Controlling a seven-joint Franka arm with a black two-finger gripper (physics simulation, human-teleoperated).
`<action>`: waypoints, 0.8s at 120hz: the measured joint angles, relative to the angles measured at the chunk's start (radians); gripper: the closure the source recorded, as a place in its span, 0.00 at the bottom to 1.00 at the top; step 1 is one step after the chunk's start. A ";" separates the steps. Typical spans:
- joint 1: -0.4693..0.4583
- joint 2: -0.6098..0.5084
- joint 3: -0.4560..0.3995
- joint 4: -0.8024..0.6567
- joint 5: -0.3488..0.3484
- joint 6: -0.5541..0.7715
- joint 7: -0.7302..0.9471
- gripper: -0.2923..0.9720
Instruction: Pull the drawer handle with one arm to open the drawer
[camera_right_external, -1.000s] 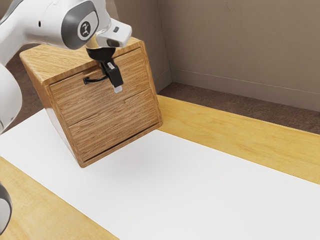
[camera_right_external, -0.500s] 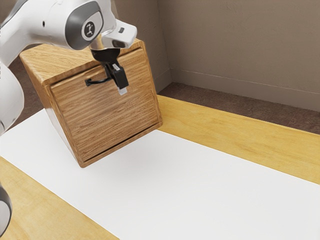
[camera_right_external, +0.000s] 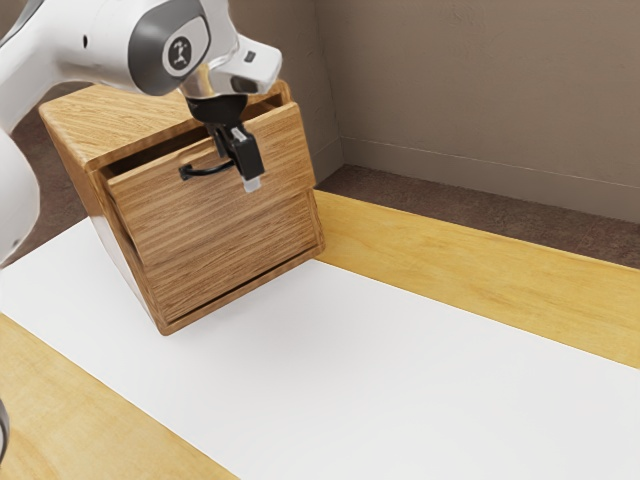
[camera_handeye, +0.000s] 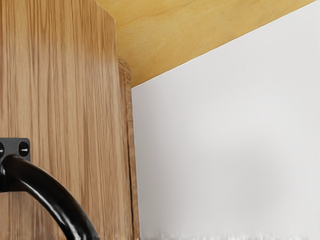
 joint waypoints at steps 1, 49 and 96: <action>0.000 -0.001 0.000 -0.003 0.000 -0.001 -0.001 0.24; -0.040 -0.046 -0.004 -0.081 0.000 -0.015 -0.043 0.23; -0.058 -0.057 -0.055 -0.085 0.009 -0.050 -0.108 0.24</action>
